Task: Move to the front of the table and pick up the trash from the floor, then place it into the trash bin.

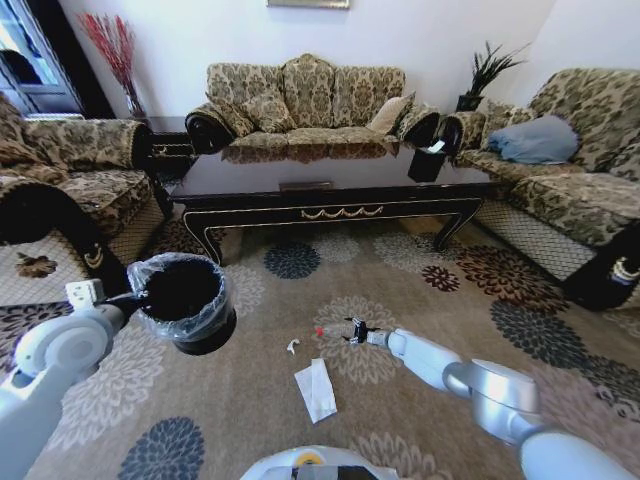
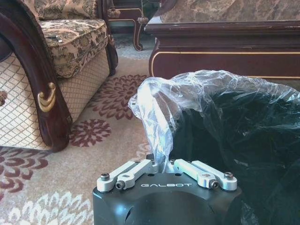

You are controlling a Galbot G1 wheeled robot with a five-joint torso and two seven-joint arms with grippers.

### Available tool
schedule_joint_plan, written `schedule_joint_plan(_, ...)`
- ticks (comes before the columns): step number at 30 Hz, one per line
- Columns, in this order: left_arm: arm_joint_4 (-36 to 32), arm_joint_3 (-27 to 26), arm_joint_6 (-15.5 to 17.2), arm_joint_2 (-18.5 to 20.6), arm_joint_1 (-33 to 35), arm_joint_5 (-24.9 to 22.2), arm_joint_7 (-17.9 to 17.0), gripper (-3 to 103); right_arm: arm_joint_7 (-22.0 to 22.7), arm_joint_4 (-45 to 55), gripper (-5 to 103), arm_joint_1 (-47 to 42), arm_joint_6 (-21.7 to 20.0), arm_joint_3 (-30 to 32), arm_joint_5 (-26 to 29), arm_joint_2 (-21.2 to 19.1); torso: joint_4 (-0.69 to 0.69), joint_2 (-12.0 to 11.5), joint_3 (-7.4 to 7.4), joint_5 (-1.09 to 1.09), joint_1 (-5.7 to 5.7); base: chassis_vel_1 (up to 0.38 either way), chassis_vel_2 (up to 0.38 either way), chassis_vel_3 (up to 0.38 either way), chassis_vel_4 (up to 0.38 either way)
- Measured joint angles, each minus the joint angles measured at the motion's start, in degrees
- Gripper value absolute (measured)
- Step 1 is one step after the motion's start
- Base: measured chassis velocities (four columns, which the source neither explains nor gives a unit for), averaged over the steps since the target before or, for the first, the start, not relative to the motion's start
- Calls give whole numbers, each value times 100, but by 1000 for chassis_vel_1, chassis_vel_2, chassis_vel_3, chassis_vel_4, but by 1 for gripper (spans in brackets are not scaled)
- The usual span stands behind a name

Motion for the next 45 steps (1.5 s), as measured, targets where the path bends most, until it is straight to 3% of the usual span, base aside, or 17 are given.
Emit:
schedule_joint_plan(2, 15, 2, 0, 10, -1, -6, -1, 4, -51, -2, 52, -3, 55, 13, -2, -21, 0, 0, 0, 0, 0, 0, 0, 0, 0)
schedule_joint_plan(10, 42, 34, 0, 10, 0, -4, -9, 4, -145, 34, 31, -7, 220, 70, -74, -114, 1, 0, 0, 0, 0, 0, 0, 0, 0)
schedule_joint_plan(14, 45, 49, -1, 28, -10, -3, -27, 4, -184, 130, 10, -24, 327, 177, -104, -272, -1, 0, 1, 2, 0, 0, 0, 0, 0)
schedule_joint_plan(17, 58, 85, -3, 22, -11, -3, -26, 4, -168, 283, 2, -24, 395, 326, -142, -401, 1, 0, 0, 2, 0, 0, 0, 0, 0)
schedule_joint_plan(27, 204, 286, -8, 73, -270, -10, -104, 4, -57, 881, -3, 61, 418, 618, 97, -861, -1, 0, 0, 0, 0, 0, 0, 0, 0)
schedule_joint_plan(32, 290, 297, -8, 123, -430, -75, -157, 4, -76, 762, 18, 42, 395, 580, 52, -785, 2, 0, 0, 0, 0, 0, 0, 0, 0)
schedule_joint_plan(34, 290, 305, -8, 123, -449, -92, -171, 4, -83, 727, 18, 44, 396, 556, 21, -762, 2, 0, 0, 0, 0, 0, 0, 0, 0)
schedule_joint_plan(35, 272, 317, -9, 117, -470, -117, -199, 4, -86, 624, 29, 55, 396, 513, -63, -685, 1, 0, 0, 1, 0, 0, 0, 0, 0)
schedule_joint_plan(39, 191, 319, -8, 62, -451, -128, -208, 4, -63, 286, 40, 132, 440, 438, -279, -443, -1, 0, 0, 0, 0, 0, 0, 0, 0)
schedule_joint_plan(41, 157, 280, -8, 35, -403, -129, -209, 4, -47, 121, 51, 194, 451, 363, -326, -279, 1, 0, 0, 0, 0, 0, 0, 0, 0)
schedule_joint_plan(43, 143, 243, -8, 28, -365, -129, -215, 4, -29, 32, 51, 237, 452, 313, -354, -166, 1, 0, 0, 0, 0, 0, 0, 0, 0)
schedule_joint_plan(45, 104, 155, -8, 21, -291, -140, -219, 4, -5, -94, 67, 325, 452, 183, -404, 42, 3, 2, 0, 0, 0, 0, 0, 0, 0)
